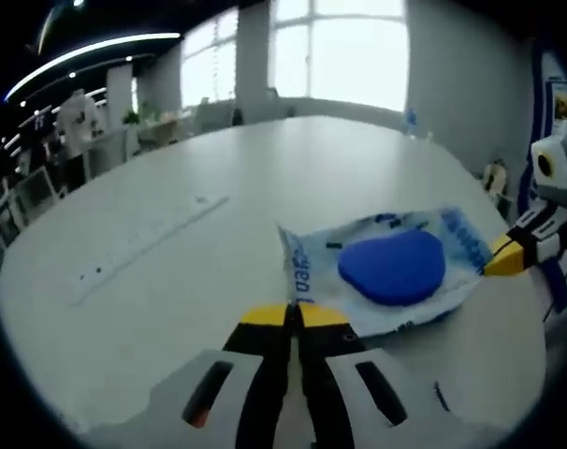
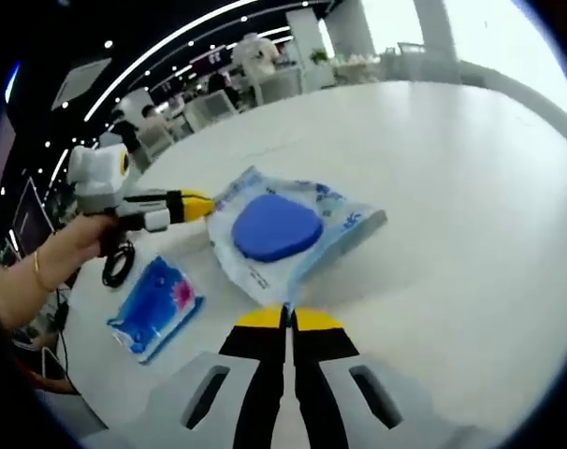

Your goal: Arrange the tabletop items into an orderly group along one side of the table until the central work area is clear of visible clutter.

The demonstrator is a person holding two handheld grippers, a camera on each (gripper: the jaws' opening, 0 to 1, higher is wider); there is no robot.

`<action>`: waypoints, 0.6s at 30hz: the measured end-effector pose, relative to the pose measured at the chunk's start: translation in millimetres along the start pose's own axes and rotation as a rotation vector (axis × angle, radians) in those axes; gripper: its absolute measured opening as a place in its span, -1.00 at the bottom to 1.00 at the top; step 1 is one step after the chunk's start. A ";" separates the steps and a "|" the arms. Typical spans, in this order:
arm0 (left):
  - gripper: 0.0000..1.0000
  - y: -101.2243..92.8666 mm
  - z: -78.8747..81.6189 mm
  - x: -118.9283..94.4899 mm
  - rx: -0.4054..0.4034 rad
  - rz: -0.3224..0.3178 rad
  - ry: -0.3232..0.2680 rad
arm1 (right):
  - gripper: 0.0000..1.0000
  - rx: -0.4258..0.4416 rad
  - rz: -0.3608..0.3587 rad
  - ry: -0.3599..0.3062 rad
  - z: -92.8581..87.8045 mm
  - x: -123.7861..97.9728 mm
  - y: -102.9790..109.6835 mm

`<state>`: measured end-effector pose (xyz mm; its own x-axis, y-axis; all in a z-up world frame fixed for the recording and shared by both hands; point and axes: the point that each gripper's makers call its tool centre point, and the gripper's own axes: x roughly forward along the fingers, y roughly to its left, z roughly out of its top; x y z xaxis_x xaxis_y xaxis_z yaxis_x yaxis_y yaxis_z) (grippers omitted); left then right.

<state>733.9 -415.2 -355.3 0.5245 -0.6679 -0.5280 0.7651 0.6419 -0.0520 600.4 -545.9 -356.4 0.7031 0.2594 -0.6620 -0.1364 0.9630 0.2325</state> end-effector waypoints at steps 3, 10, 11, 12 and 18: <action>-1.00 0.5 2.1 -5.4 -0.012 0.002 -0.011 | -0.97 -0.001 -0.002 -0.008 3.2 -1.5 -0.4; -1.00 3.6 4.5 -20.6 -0.040 0.018 -0.030 | -0.97 -0.025 0.001 -0.008 9.5 -1.3 5.0; -1.00 4.6 5.0 -23.2 -0.043 0.024 -0.032 | -0.97 -0.026 0.001 -0.008 11.6 -0.5 5.6; -1.00 5.6 5.4 -25.1 -0.041 0.029 -0.033 | -0.97 -0.026 0.002 -0.010 13.2 -0.1 6.0; -1.00 15.5 8.8 -39.5 -0.067 0.058 -0.056 | -0.97 -0.056 0.012 -0.020 27.8 3.7 12.9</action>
<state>728.3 -382.2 -327.7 0.5889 -0.6477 -0.4835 0.7071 0.7026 -0.0801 620.7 -534.5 -336.1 0.7152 0.2698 -0.6448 -0.1833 0.9626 0.1994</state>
